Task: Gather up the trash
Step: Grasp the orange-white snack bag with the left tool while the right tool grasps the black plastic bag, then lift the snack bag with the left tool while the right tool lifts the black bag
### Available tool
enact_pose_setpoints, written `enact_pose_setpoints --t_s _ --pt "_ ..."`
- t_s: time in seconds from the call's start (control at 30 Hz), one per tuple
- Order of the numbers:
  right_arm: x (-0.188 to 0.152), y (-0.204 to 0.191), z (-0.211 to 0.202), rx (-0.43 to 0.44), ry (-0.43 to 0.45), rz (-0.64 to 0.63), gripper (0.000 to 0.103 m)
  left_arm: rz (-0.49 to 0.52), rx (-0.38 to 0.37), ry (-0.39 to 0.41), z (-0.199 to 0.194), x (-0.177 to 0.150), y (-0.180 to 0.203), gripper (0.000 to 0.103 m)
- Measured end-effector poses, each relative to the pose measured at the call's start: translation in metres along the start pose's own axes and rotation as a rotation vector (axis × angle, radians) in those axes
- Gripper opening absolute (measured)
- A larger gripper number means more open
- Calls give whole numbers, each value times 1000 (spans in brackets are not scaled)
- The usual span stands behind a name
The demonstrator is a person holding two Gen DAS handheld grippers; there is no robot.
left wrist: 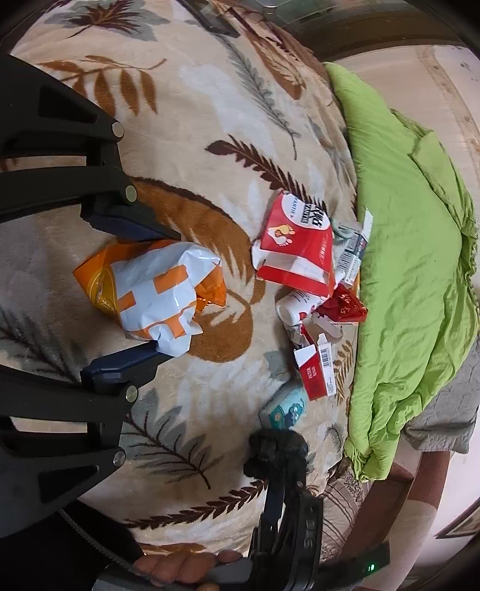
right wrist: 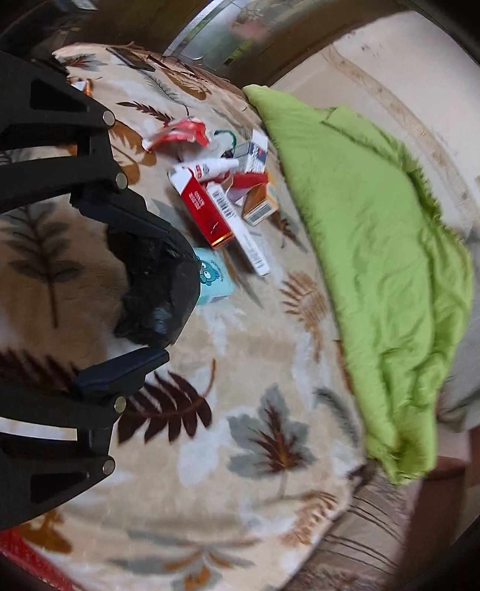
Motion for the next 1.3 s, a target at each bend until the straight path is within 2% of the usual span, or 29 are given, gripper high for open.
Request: enact_pose_setpoints --t_s 0.03,0.07,0.1,0.13,0.47,0.67,1.0,1.3 --pt "0 1 7 3 -10 8 53 -3 -4 7 -1 1 0 50" --pt "2 0 6 -4 9 3 50 -11 -11 15 -1 4 -1 50" --pt "2 -1 4 -2 18 -7 27 -21 -16 26 -2 7 -2 50" --pt "1 -6 3 2 23 -32 24 -30 -22 37 -3 10 -3 50" --pt "5 -25 -19 8 130 -117 21 -81 -32 85 -4 30 -9 50" --pt "1 -36 -25 18 145 -155 21 -83 35 112 -9 31 -17 50" --pt "-29 -81 -39 41 168 -331 21 -43 113 156 -16 34 -19 50" --pt "-30 -81 -42 42 171 -311 21 -36 129 166 -18 35 -21 50"
Point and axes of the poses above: each gripper's, at about its wrist camera, not at the fingertips, and z roughly the way its jaws point, y to its right, x to its top, the point moved 9 cm from there along z, roughly the way its jaws point, and after that the axes turned 5 degrees about x, right-handed, at the moved point
